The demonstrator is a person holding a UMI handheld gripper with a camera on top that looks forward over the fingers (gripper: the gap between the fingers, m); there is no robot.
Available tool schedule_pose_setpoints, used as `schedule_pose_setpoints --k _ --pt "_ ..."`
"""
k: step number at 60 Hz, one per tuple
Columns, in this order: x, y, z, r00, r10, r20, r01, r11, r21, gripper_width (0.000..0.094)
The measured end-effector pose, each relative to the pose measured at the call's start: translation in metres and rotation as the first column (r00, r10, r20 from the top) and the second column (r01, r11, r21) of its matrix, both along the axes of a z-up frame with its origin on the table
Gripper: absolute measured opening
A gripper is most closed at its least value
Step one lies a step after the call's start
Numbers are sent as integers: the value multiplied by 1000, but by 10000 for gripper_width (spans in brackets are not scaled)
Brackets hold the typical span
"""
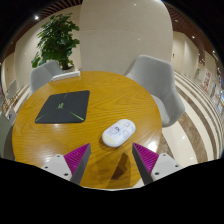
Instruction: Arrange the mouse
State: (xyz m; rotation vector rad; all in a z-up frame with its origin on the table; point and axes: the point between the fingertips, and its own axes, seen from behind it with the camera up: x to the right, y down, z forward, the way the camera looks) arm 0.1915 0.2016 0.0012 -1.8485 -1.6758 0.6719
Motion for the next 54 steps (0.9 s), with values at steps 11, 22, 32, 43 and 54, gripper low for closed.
schedule_pose_setpoints --k 11,22,32,43,54 --pt "-27 5 -14 1000 -11 -1 11 1000 10 871" --pt "-49 3 -19 1000 -6 -2 6 1000 -3 879" --pt "-67 1 -20 1000 7 -5 -7 1000 -3 875" --pt "-79 -4 -19 999 35 -17 -36 999 -3 819" --pt "-90 -10 -20 997 72 -20 -72 997 3 482"
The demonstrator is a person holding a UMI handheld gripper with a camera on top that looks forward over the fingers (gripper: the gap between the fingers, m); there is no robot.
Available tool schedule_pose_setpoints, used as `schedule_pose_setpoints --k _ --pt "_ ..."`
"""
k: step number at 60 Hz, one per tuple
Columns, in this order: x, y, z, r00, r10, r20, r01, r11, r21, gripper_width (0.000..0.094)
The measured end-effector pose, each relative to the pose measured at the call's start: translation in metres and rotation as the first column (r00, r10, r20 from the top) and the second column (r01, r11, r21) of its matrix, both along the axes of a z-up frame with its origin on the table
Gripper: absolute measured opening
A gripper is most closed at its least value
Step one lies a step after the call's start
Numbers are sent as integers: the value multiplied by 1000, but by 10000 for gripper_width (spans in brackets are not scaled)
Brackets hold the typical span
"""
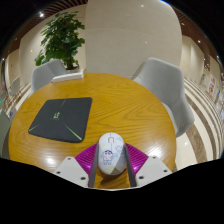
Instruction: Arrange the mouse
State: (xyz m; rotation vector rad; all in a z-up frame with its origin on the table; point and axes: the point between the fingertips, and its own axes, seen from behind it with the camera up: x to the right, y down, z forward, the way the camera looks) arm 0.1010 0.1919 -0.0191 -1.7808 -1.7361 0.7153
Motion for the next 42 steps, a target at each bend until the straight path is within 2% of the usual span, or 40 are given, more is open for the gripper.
schedule_pose_setpoints --k 7,11,17,22,29,35,42 --pt "-3 -2 2 1000 14 10 -14 1000 22 414" --pt "-11 -10 17 1000 14 -7 -14 1000 6 387" --pt "-35 -33 53 998 28 -62 -28 1000 -2 387" --pt "-65 -69 88 995 26 -98 -32 998 -55 385" --pt "-103 -124 109 991 47 -122 -58 995 -86 385" --pt "-121 -172 96 992 72 -108 -83 991 -102 385" --pt "-125 -199 48 995 83 -47 -85 995 -41 383"
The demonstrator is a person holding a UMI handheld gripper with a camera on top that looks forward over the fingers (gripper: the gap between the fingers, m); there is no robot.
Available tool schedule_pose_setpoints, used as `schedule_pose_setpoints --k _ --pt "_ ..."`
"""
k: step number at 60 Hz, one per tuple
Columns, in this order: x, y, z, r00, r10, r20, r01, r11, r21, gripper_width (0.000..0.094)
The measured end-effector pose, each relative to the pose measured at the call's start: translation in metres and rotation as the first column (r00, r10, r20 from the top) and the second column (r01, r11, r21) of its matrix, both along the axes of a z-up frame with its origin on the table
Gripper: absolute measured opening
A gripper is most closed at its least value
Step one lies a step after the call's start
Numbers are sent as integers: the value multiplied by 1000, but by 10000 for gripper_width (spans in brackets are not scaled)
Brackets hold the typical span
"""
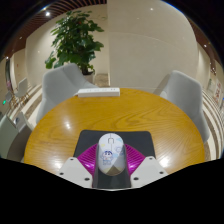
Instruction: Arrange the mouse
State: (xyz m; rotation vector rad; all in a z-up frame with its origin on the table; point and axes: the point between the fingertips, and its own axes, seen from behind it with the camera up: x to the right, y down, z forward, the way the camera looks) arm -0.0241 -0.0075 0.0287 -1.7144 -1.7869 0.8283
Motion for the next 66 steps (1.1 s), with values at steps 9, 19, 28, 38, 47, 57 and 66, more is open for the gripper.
schedule_pose_setpoints --k 9,19,28,38,47,57,66 --pt "7 6 -44 997 -40 62 35 997 74 410" --pt "9 4 -44 998 -15 58 10 997 73 749" --pt "32 18 -2 999 -34 40 32 998 51 869" --pt "113 46 54 997 -57 55 54 997 52 866" --pt "193 70 73 993 -80 90 73 995 71 863" --pt "256 77 73 989 -80 124 75 996 42 863" --pt "285 82 77 993 -46 113 41 998 44 864"
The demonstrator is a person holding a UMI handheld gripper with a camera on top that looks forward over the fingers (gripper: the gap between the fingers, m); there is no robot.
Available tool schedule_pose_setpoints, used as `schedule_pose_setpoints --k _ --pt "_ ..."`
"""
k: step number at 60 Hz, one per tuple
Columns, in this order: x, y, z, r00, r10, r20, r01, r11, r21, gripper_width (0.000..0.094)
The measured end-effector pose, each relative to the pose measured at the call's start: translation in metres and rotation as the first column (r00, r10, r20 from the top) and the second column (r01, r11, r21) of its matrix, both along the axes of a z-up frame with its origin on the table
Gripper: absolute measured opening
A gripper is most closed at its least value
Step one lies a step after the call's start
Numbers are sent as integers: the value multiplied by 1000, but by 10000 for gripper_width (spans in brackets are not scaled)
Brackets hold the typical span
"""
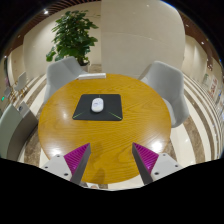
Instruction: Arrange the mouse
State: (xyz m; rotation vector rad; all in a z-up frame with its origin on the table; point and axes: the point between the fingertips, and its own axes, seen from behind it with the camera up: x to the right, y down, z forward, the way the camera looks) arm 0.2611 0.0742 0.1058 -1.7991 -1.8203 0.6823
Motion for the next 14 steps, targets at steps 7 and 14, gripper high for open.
schedule_pose_setpoints --k 7,14 --pt "15 9 3 1000 20 -21 -20 999 25 864" --pt "23 23 4 999 11 -31 -10 999 39 866"
